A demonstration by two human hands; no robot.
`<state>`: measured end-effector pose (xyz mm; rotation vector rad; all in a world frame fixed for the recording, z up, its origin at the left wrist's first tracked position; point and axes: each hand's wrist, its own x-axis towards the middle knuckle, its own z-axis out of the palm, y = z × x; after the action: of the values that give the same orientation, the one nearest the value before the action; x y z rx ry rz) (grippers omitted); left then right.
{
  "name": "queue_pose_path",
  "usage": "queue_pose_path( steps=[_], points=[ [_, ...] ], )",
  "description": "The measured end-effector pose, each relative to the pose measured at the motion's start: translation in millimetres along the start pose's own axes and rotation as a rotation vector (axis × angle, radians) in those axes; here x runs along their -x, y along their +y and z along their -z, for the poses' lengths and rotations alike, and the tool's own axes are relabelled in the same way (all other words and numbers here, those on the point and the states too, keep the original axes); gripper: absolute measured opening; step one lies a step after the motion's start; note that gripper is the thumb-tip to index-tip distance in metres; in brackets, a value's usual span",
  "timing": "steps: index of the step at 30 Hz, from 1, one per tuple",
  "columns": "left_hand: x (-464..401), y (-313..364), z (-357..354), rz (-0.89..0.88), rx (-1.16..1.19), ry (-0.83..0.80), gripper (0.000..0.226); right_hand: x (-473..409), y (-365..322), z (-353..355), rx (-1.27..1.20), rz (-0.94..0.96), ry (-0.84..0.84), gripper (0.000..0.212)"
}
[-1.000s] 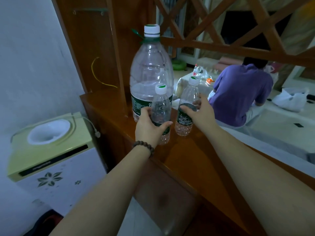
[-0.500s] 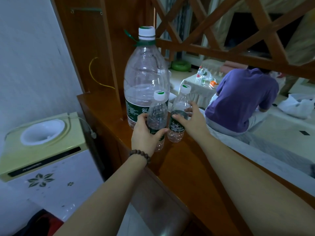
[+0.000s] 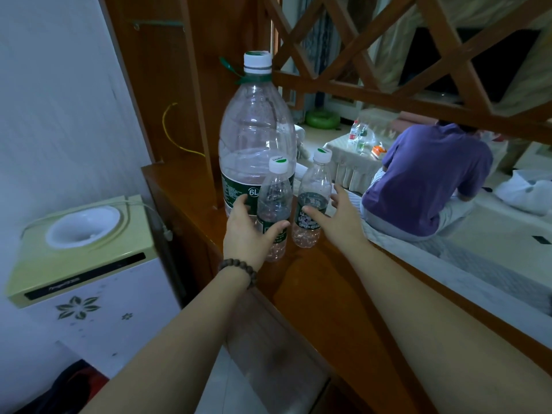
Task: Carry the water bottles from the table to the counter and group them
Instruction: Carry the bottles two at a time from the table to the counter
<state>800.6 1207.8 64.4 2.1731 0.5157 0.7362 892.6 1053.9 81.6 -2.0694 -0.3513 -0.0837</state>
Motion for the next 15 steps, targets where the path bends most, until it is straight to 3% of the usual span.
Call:
queue_pose_path(
  steps=[3, 7, 15],
  points=[
    [8, -3, 6, -0.025, -0.082, 0.009, 0.099, 15, 8, 2, 0.082, -0.032, 0.014, 0.096],
    [23, -11, 14, -0.036, -0.212, 0.023, 0.094, 48, 17, 6, 0.228, 0.026, 0.049, 0.089],
    [92, -35, 37, 0.107, -0.414, 0.066, 0.081, 118, 4, -19, 0.295, 0.35, -0.116, 0.07]
  ],
)
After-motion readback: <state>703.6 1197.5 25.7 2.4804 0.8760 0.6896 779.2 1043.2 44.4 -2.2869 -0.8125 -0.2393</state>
